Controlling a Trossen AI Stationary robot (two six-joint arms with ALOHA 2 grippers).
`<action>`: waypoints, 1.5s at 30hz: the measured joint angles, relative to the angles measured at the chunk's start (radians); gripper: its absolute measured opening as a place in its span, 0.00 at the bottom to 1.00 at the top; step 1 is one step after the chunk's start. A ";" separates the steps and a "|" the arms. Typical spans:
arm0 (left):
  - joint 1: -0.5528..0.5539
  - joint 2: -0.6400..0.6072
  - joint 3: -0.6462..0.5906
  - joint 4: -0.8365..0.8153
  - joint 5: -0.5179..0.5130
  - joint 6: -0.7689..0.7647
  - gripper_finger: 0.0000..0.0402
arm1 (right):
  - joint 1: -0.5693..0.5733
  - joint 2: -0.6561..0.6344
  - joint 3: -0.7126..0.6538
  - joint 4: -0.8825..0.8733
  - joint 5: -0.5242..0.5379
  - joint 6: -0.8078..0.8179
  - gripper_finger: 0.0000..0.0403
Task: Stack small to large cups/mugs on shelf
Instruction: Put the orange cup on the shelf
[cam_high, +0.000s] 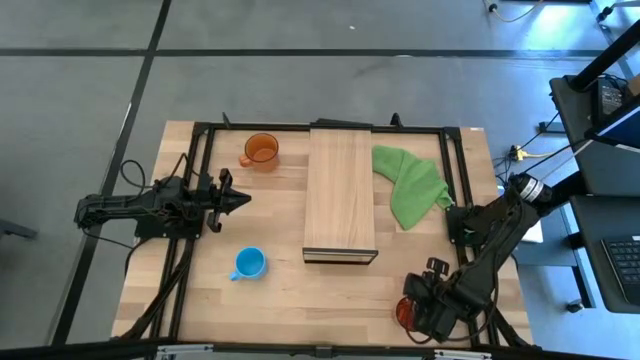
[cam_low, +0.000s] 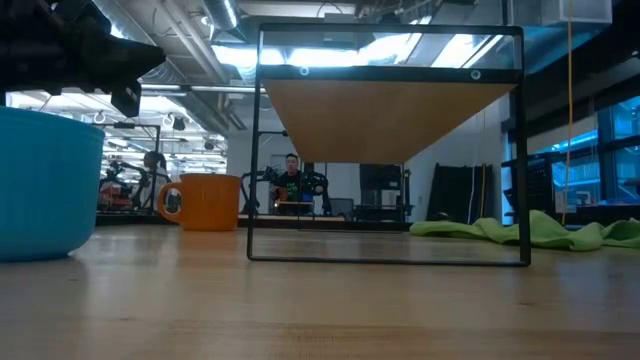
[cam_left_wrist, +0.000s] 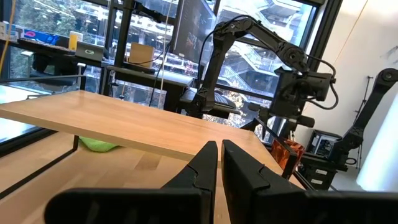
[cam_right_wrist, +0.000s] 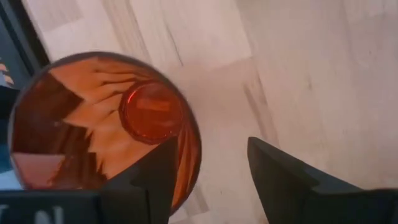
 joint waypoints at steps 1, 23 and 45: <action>0.000 0.000 0.000 0.000 0.000 0.000 0.04 | -0.004 0.000 -0.007 0.000 -0.002 0.008 0.48; 0.000 0.000 0.000 0.000 0.000 0.000 0.04 | -0.274 -0.143 0.108 -0.252 -0.034 -0.094 0.03; 0.000 0.000 0.000 0.003 0.000 0.000 0.04 | -1.121 -0.089 0.650 -0.358 0.230 -0.611 0.06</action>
